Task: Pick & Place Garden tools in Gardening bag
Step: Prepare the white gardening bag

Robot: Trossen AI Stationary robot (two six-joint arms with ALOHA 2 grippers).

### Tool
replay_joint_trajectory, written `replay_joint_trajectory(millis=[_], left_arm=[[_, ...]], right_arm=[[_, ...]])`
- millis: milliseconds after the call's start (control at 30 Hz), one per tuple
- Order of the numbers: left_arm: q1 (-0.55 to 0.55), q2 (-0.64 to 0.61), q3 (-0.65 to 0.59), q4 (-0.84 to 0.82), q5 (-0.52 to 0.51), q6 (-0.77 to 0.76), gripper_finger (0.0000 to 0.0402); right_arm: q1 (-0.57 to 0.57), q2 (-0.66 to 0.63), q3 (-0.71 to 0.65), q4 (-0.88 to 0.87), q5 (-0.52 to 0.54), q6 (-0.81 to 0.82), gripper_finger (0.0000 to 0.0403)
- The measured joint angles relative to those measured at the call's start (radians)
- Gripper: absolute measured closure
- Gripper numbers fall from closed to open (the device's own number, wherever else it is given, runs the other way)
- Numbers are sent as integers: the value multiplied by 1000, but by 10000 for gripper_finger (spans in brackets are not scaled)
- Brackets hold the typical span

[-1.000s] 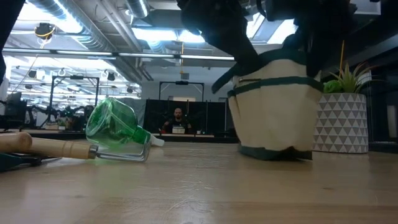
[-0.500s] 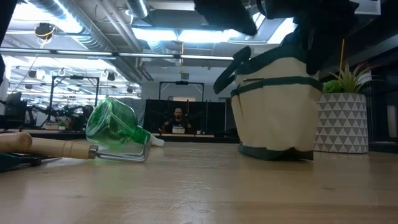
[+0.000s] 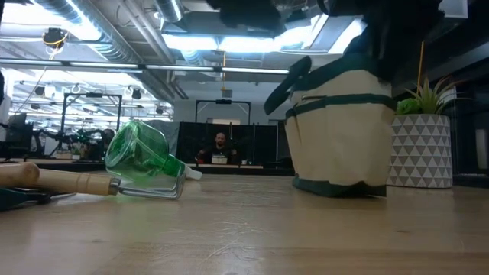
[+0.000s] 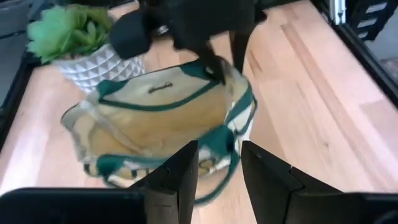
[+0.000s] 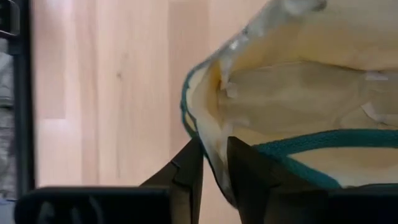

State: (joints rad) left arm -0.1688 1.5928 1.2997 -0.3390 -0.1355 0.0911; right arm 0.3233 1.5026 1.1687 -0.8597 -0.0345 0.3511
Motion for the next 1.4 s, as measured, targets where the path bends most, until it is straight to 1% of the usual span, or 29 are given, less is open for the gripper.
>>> replay_joint_trajectory(millis=[100,333,433,533,633,733,833,967,1133,1200,1267,1400], left_arm=[[-1,-96,-99,39,6,-27,283],[-24,-400,-354,139,-4,-85,283],[-38,-541,-455,177,-4,-86,283],[-49,-681,-538,187,-4,-81,283],[-49,-795,-586,178,-4,-83,283],[-50,-871,-621,171,-3,-123,283],[-50,-922,-638,116,-2,-154,283],[-50,-969,-639,51,-8,-116,283],[-52,-1042,-643,55,54,-35,283],[-54,-1080,-682,112,53,-10,283],[-54,-1132,-753,177,48,7,283],[-36,-1246,-934,323,-31,11,283]], right_arm=[[0,-15,0,4,-21,0,327],[-3,-31,0,16,-31,8,327],[-3,-31,0,15,-31,8,327],[-3,-32,0,14,-31,7,327],[-3,-32,0,12,-30,7,327],[-3,-32,0,11,-30,2,327],[-3,-32,0,11,-30,-24,327],[-3,-32,0,15,-29,-26,327],[-3,-32,0,34,-29,-26,327],[-3,-32,0,53,-29,-25,327],[-3,-32,0,73,-29,-25,327],[-3,-32,0,86,-29,-26,327]])
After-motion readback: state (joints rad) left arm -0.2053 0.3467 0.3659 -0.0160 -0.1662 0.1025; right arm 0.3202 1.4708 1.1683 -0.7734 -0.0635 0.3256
